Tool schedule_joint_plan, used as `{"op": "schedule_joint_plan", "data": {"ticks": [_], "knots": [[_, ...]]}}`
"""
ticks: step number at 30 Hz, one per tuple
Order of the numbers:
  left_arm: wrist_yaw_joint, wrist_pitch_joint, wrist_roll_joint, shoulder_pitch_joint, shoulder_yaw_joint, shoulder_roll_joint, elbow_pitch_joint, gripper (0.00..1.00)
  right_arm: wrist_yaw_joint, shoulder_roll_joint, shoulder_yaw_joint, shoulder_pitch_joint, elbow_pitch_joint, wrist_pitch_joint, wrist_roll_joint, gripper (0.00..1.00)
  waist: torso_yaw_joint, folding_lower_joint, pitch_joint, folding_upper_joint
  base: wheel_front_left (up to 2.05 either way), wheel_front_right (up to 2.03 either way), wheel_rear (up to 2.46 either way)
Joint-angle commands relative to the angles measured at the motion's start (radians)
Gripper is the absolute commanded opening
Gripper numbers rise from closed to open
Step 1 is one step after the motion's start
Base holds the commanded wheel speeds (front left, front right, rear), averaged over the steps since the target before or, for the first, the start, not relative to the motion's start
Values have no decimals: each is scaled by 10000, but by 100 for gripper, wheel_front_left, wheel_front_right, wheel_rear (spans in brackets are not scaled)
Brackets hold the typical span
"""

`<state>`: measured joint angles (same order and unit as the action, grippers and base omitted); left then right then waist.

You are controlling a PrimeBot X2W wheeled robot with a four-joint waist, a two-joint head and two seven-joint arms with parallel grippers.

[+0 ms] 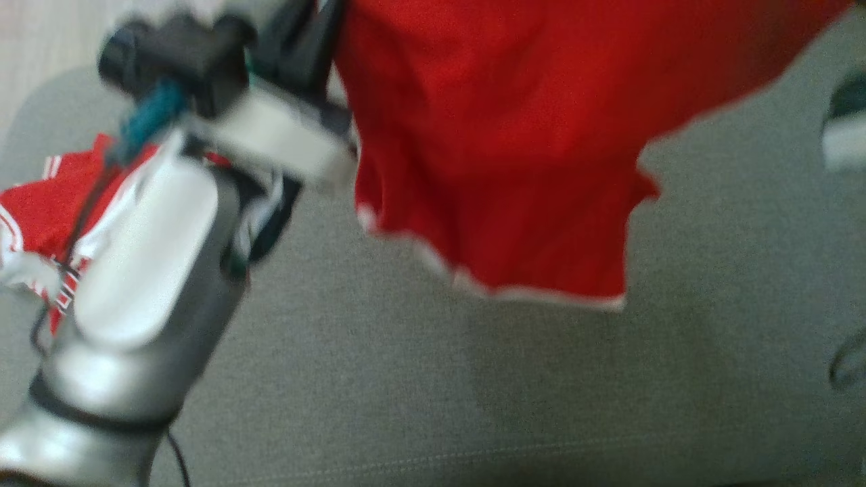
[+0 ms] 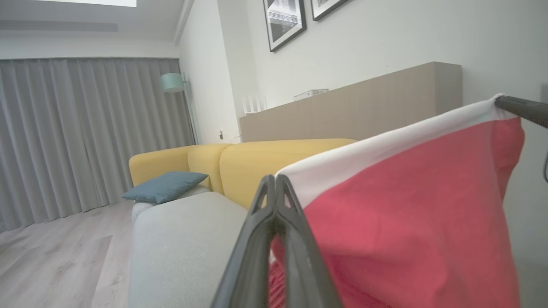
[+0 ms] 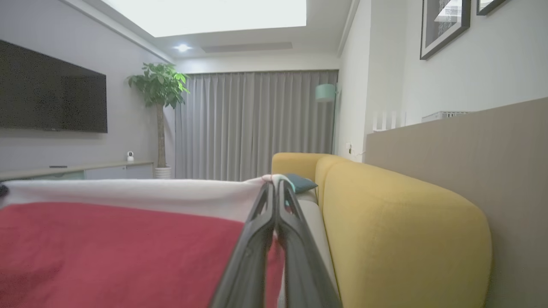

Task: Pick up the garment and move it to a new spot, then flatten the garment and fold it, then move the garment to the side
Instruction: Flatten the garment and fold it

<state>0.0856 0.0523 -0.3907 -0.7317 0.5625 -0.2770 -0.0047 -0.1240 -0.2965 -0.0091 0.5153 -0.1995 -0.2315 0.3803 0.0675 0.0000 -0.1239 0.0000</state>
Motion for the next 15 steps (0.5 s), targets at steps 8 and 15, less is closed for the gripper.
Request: {"op": "schedule_joint_plan", "data": {"ticks": [8, 15], "knots": [[-977, 1789, -409, -4185, -1143, 1014, 4788, 0, -67, 302, 1284, 4900, 4231, 1775, 710, 0, 241, 0, -923, 0, 0, 0, 0], [-1154, 2089, 7, -5273, -1622, 1538, 8120, 0, -67, 1411, 3320, 6700, 8461, 3595, 1392, 0, 683, 0, -1454, 0, 0, 0, 0]]}}
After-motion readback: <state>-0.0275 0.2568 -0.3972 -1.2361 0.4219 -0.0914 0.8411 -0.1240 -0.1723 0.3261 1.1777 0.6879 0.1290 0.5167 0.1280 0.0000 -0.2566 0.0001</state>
